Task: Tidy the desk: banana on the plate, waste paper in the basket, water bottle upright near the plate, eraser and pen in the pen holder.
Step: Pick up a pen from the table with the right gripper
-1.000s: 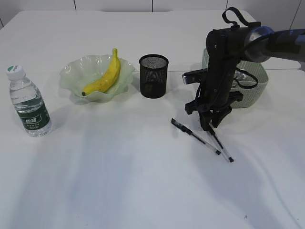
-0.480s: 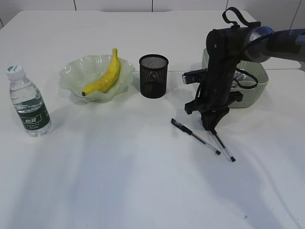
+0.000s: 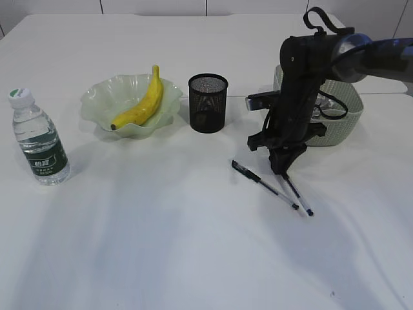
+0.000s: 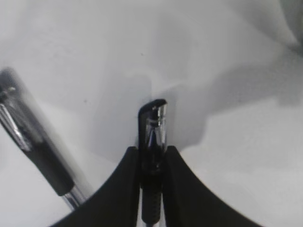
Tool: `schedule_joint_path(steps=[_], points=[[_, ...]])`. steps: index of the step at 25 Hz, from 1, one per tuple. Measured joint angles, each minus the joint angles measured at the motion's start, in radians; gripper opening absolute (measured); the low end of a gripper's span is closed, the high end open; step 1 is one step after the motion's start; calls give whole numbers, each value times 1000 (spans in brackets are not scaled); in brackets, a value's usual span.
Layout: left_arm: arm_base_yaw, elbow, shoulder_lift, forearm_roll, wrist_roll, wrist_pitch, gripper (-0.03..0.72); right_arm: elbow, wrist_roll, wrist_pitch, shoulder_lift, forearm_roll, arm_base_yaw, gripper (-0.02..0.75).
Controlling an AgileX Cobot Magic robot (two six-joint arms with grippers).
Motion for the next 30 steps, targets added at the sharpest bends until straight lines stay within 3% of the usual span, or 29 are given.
schedule_joint_path(steps=[12, 30], points=[[0, 0, 0, 0, 0, 0, 475, -149, 2, 4, 0, 89, 0, 92], [0, 0, 0, 0, 0, 0, 475, -408, 2, -2, 0, 94, 0, 92]])
